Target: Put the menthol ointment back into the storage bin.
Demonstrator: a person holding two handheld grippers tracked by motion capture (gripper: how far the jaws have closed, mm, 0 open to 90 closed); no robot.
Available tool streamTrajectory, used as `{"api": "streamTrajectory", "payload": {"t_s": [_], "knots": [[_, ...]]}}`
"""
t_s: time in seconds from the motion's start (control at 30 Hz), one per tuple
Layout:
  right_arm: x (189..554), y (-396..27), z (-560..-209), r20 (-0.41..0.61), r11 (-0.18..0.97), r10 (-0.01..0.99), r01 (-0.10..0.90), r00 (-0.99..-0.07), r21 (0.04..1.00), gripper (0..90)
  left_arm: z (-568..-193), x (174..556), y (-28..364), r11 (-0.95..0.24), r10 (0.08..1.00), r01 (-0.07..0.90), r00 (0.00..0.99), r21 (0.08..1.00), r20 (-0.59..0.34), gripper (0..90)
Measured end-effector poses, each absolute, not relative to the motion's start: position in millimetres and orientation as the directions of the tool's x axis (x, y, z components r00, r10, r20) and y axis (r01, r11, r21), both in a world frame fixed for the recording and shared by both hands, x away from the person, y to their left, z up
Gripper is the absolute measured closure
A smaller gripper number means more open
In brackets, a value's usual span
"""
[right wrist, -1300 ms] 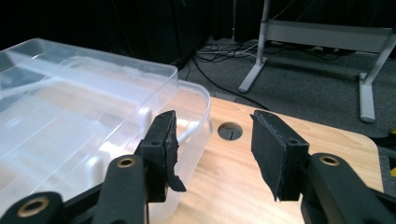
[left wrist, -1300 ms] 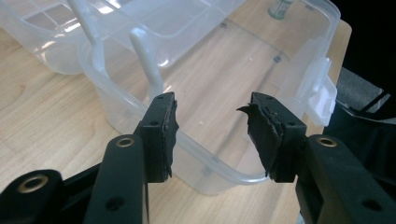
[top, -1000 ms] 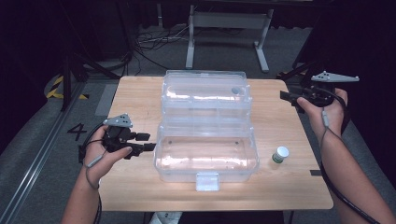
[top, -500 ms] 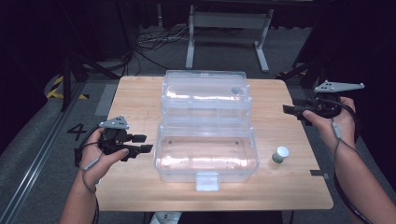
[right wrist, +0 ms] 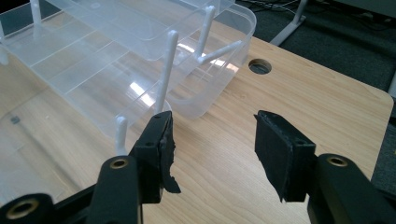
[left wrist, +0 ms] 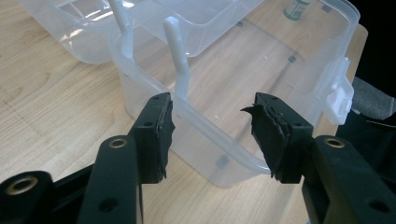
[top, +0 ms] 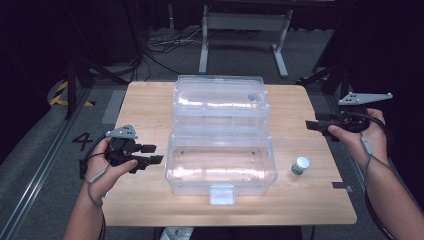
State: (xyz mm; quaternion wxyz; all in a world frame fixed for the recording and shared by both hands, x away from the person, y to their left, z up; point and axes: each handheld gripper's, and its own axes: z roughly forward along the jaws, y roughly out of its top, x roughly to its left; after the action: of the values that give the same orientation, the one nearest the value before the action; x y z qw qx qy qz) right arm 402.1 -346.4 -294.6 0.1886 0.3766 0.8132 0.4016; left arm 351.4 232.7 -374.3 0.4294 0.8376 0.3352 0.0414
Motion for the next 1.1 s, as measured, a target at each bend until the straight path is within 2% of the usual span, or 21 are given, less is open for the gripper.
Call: {"api": "streamTrajectory", "payload": {"t_s": [0.47,0.7,1.1], "knots": [[407.2,-345.4,-297.4,-0.088,0.595,0.656,0.442,-0.750,0.672,48.2,-375.8,348.5,235.5,-0.406,0.610,0.537,0.762,0.740,-0.218,48.2],[410.5,-340.9,-300.9,-0.140,0.694,0.579,0.395,-0.803,0.601,45.2,-376.1,342.5,237.7,-0.400,0.619,0.543,0.754,0.738,-0.220,48.1],[415.2,-332.5,-308.2,-0.156,0.808,0.438,0.312,-0.885,0.499,42.6,-377.6,337.1,242.7,-0.393,0.631,0.554,0.743,0.734,-0.224,47.7]]}}
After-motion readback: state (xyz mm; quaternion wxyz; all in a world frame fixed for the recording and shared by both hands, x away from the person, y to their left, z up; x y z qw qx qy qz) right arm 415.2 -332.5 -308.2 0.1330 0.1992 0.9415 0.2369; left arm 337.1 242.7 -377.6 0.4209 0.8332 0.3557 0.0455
